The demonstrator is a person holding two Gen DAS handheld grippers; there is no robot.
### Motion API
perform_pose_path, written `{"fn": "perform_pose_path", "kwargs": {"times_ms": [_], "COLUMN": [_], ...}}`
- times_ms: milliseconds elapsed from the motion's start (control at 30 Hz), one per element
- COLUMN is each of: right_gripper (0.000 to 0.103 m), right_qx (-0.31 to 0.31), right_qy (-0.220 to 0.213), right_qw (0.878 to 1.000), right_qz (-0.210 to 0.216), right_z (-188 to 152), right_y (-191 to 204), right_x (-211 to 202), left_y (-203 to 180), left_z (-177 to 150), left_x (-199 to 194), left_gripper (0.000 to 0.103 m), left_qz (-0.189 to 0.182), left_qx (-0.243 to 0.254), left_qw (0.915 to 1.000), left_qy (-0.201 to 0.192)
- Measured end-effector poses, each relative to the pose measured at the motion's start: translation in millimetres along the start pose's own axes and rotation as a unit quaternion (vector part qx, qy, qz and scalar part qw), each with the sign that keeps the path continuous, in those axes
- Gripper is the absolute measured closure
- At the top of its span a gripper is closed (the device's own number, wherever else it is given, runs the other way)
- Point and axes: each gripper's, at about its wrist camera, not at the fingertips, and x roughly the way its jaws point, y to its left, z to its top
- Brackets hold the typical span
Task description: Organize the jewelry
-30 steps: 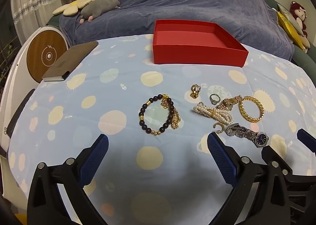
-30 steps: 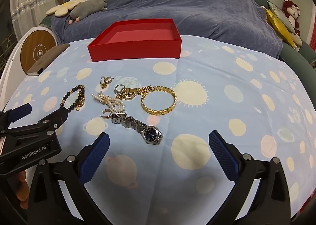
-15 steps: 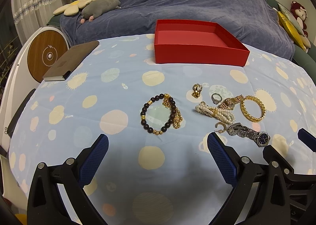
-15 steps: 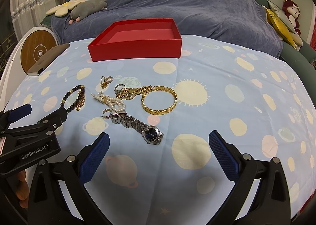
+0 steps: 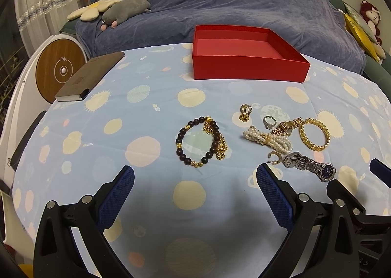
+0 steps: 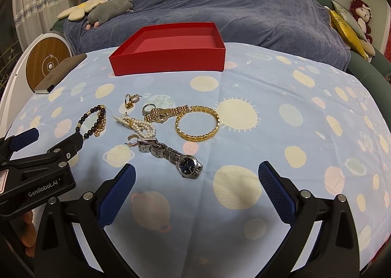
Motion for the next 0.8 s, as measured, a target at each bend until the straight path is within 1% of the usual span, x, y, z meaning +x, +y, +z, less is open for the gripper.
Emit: {"fn": "perform_pose_path", "kwargs": {"times_ms": [800], "right_gripper": [0.005], "right_qx": [0.000], "right_qy": [0.002], "right_qw": [1.000], "right_qz": [0.003], "right_z": [0.0], "right_y": [2.5], "right_x": [4.6], "left_y": [-0.4], "left_z": [-0.4], "left_x": [1.3], "left_gripper": [0.005], "left_qz": [0.001], "left_qx": [0.002], "left_qw": [1.0000], "left_qy": [0.003]}}
